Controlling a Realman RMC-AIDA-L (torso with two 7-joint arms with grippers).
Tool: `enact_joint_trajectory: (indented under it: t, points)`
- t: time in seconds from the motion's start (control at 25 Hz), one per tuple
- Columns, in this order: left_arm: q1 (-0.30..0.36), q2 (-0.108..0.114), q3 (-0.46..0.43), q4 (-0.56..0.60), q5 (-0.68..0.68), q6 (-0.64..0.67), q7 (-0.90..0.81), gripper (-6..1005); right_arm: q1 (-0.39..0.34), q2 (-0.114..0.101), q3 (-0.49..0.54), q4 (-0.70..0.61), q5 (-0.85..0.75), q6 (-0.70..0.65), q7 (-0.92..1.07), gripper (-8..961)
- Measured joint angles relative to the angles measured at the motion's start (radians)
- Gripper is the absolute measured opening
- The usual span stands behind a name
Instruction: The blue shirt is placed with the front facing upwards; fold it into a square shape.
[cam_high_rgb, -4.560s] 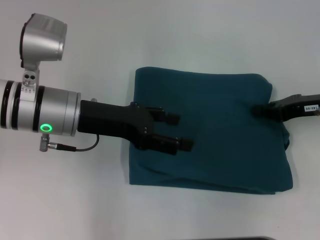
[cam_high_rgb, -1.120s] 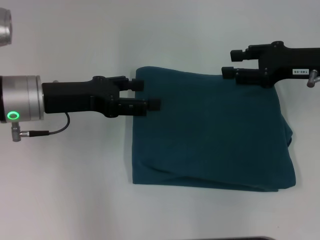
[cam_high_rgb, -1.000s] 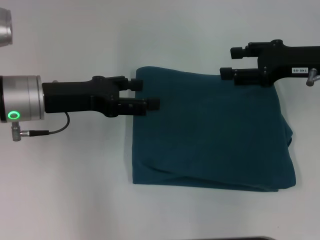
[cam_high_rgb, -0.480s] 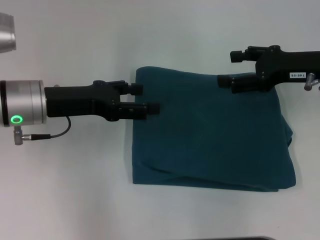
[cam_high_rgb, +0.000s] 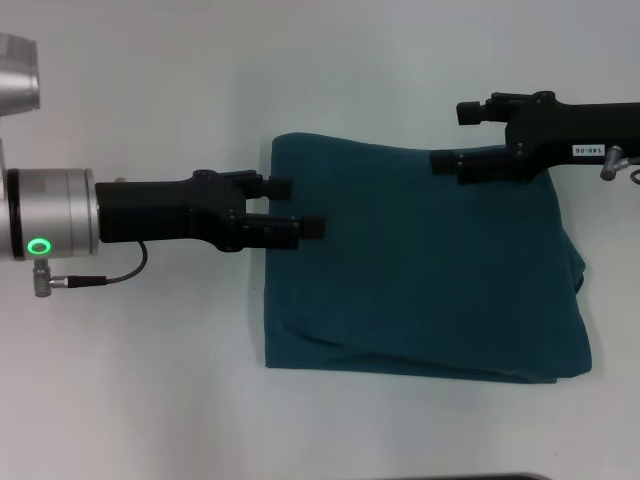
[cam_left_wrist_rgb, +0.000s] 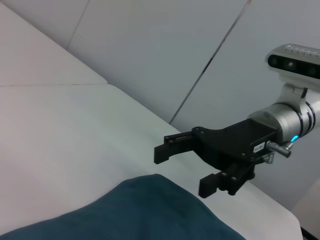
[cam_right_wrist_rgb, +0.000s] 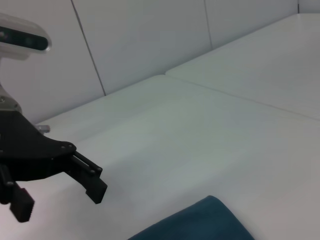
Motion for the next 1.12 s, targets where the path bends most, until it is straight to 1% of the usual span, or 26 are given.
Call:
enact_joint_trajectory:
  t: [1.12]
  points:
    - [-0.014, 0.002, 0.01, 0.001, -0.001, -0.005, -0.001, 885, -0.003, 0.0, 0.0, 0.018, 0.0, 0.011, 0.003, 924]
